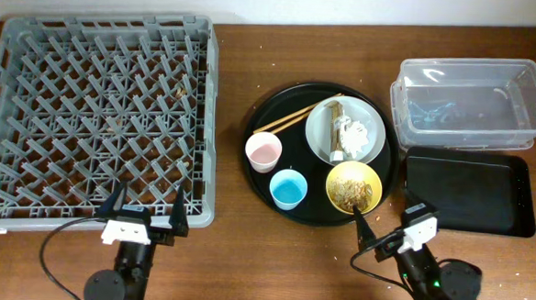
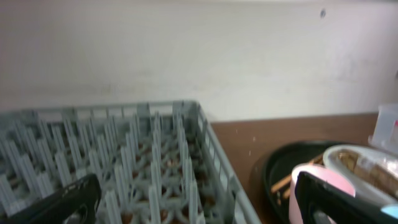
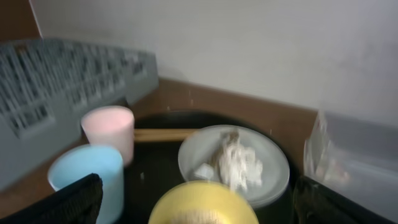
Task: Sort waste into correct bins and load items into the dishwasher rack
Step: 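Reach right gripper to the white plate and grasp the tissue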
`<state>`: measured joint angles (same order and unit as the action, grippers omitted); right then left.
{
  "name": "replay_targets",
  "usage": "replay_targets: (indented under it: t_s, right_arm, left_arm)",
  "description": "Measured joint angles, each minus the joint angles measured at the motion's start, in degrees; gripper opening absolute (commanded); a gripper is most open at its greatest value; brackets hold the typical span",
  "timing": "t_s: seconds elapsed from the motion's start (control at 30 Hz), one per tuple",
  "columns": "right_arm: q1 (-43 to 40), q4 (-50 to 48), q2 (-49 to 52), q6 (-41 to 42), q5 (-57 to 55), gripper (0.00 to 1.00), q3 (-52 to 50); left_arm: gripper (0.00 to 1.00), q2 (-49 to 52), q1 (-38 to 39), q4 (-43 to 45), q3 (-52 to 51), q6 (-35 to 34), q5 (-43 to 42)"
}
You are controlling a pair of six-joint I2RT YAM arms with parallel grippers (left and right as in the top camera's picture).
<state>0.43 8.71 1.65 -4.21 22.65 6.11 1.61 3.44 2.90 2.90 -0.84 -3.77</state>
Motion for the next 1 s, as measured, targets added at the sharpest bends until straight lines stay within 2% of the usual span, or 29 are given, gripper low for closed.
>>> replay_targets:
  t_s: [0.07,0.13,0.27,0.37,0.4,0.43,0.5,0.53,0.63,0.7,0.83,0.9,1.0]
  right_arm:
    - [0.0,5.9,4.1,1.3,0.8,0.99,8.5]
    - [0.0,12.6,12.2,2.1,1.1,0.98,18.8]
    - [0.0,30.0,37.8,5.8,1.3,0.98,42.5]
    - [0.0,43.8,61.1,7.3,3.3,0.98,63.7]
    - [0.1,46.2,65.4,7.5,8.3,0.86,66.9]
    - [0.0,46.4,67.2,7.5,10.7,0.83,67.8]
    - [0.6,47.4,73.5,9.4,8.4,0.79,69.3]
    - [1.0,47.5,77.4,10.2,5.6,0.72,69.3]
    - [4.4,44.2,86.1,12.0,-6.5,0.61,68.9]
    - [5.4,39.0,90.1,14.0,-12.6,0.6,68.9]
    - [5.4,32.1,101.6,15.6,-17.4,0.61,68.9]
    - [5.4,27.4,105.9,15.9,-17.8,0.56,68.9]
    - [5.4,25.5,110.3,16.2,-17.4,0.47,68.9]
  left_arm:
    - [0.99,4.7,0.0,-8.2,8.2,0.0,-0.3]
    - [0.99,14.2,0.0,-17.4,19.1,0.0,-0.8]
    - [0.99,38.9,0.0,-34.4,45.5,0.0,-4.4]
    - [0.99,59.7,0.0,-48.0,64.8,0.0,-10.2]
    - [0.99,63.5,0.0,-50.3,68.9,0.0,-12.2]
    - [0.99,64.1,0.0,-51.2,69.5,0.0,-14.4]
    - [0.99,65.9,0.0,-51.1,70.2,0.0,-17.9]
    - [0.99,67.0,0.0,-51.1,70.2,0.0,-18.9]
    - [0.99,68.8,0.0,-51.1,70.2,0.0,-20.8]
    - [0.99,68.8,1.0,-51.1,70.3,0.0,-21.4]
    - [0.99,68.8,2.8,-51.1,70.3,0.0,-22.0]
    - [0.99,68.8,2.8,-51.2,70.3,0.0,-22.0]
    - [0.99,68.8,2.8,-51.2,70.3,0.0,-22.0]
